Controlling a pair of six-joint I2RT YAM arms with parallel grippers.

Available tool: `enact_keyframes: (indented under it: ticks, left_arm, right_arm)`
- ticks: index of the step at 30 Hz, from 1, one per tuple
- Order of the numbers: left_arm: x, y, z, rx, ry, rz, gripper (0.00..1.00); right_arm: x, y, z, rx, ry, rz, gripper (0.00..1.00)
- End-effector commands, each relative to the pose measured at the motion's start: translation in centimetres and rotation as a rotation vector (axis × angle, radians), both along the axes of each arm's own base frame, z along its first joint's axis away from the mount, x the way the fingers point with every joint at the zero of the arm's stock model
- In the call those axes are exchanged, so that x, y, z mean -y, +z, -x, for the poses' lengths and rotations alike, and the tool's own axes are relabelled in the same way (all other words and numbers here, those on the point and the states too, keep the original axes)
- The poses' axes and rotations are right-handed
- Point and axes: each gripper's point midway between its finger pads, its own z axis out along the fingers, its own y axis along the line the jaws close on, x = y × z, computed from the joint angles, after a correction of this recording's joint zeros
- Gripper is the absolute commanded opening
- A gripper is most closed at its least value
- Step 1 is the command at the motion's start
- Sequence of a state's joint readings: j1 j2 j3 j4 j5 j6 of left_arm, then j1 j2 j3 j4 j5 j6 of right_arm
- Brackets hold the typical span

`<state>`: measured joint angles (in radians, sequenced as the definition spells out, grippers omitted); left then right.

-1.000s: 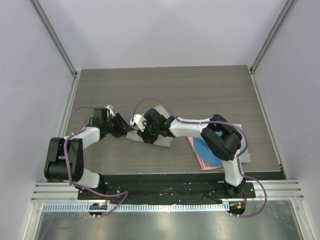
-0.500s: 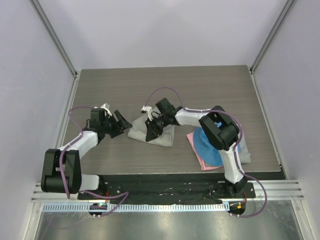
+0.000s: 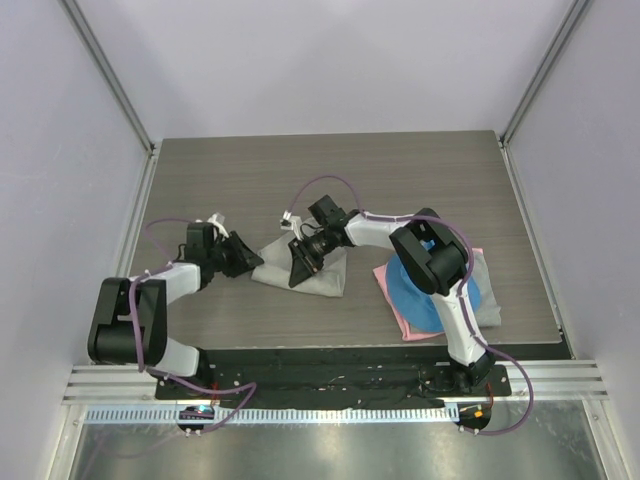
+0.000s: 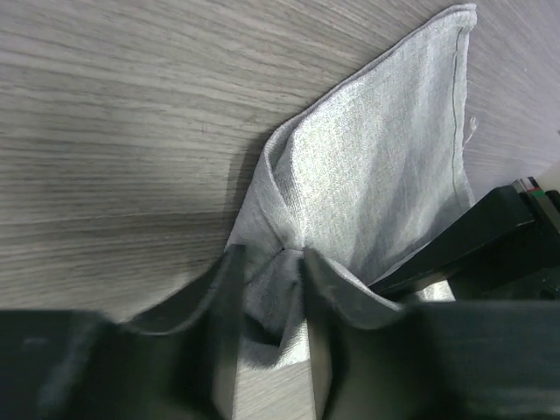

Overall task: Fold the napkin, place the utensils inside, and roll it up
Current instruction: Place the utensil onto the napkin

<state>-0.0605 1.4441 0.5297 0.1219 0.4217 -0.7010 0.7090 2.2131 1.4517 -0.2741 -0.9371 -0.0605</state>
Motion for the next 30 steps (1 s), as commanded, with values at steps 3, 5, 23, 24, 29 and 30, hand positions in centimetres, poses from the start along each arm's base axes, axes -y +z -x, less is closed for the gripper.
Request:
enact_keyframes:
  ticks: [3,5,23,24,29,30]
  left_arm:
    - [0.8,-0.6,-0.1,0.022,-0.039,0.037,0.13]
    - [0.7,-0.9,-0.1,0.008,-0.036,0.034,0.0]
    - [1.0,-1.4,-0.2,-0.095,-0.044,0.05,0.0]
    - [1.0,-1.4,-0.2,-0.097,-0.043,0.051,0.0]
    - [1.1,-1.4,0.0,-0.106,-0.044,0.05,0.0]
    - [1.1,-1.4,-0.1,-0.105,-0.044,0.05,0.0]
  right_arm:
    - [1.9,-3.1,-0.2,-0.031,-0.069,0.166,0.27]
    - [1.8,-2.5,-1.0,-0.001,-0.088,0.165,0.32]
    - [2.6,8.9,-5.5,0.866,-0.336,0.199,0.68]
    - [1.7,8.5,-4.3,0.904,-0.282,0.203,0.69]
    - [0.6,6.4,-3.2,0.975,-0.215,0.272,0.72]
    - [0.4,5.7,-3.2,0.975,-0.204,0.285,0.72]
